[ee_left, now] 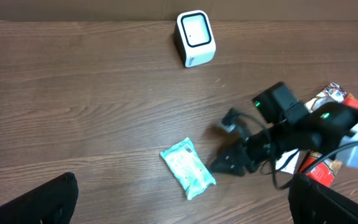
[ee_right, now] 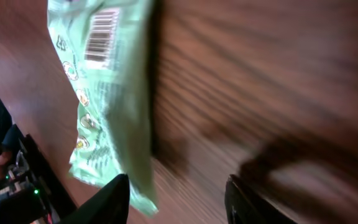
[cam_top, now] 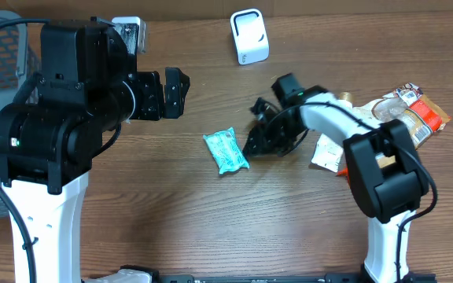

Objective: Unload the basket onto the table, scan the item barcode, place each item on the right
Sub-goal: 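Reach the right gripper left to the mint-green pack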

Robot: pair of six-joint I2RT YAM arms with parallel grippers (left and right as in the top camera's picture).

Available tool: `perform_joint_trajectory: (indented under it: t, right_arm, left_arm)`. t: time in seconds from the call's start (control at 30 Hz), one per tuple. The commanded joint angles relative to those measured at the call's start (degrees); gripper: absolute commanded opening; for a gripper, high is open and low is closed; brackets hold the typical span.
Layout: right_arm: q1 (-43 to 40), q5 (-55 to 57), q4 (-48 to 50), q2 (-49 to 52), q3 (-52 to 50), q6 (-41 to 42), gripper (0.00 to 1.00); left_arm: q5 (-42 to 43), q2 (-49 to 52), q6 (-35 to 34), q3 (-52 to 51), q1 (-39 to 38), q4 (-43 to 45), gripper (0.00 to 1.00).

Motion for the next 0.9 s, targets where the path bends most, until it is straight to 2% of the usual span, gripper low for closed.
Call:
perform_joint_trajectory:
  t: [0.0, 0.13, 0.27, 0.37, 0.57, 0.7, 0.87]
  right_arm:
    - [-0.6, 0.2, -1.7, -2.4, 5.3, -2.0, 0.49]
    - [2.4, 0.3, 0.1, -2.8, 7.0, 4.6, 0.47]
    - [7.2, 3.2, 3.4, -2.8, 6.3, 12.6, 0.32]
    - [11.7, 13.1, 3.1, -2.8, 5.9, 18.9, 0.25]
    - [18.1, 29.7, 3.1, -2.8, 3.2, 28.6, 0.04]
    - [19.5, 34.1, 3.5, -2.7, 1.2, 31.1, 0.04]
    - [19.8, 34.4, 3.8, -2.7, 0.4, 31.2, 0.04]
  left_arm:
    - [0.2, 0.1, 1.3, 0.2, -0.1, 0.2, 1.00]
    - [0.2, 0.1, 1.3, 0.2, -0.1, 0.2, 0.99]
    - [0.2, 0.1, 1.3, 0.2, -0.1, 0.2, 1.00]
    - [0.2, 0.1, 1.3, 0.2, -0.1, 0.2, 1.00]
    - [0.2, 0.1, 1.3, 0.2, -0.1, 0.2, 1.00]
    - [0.2, 0.1, 1.3, 0.2, -0.1, 0.2, 1.00]
    - [0.2, 0.1, 1.3, 0.2, -0.1, 0.2, 0.99]
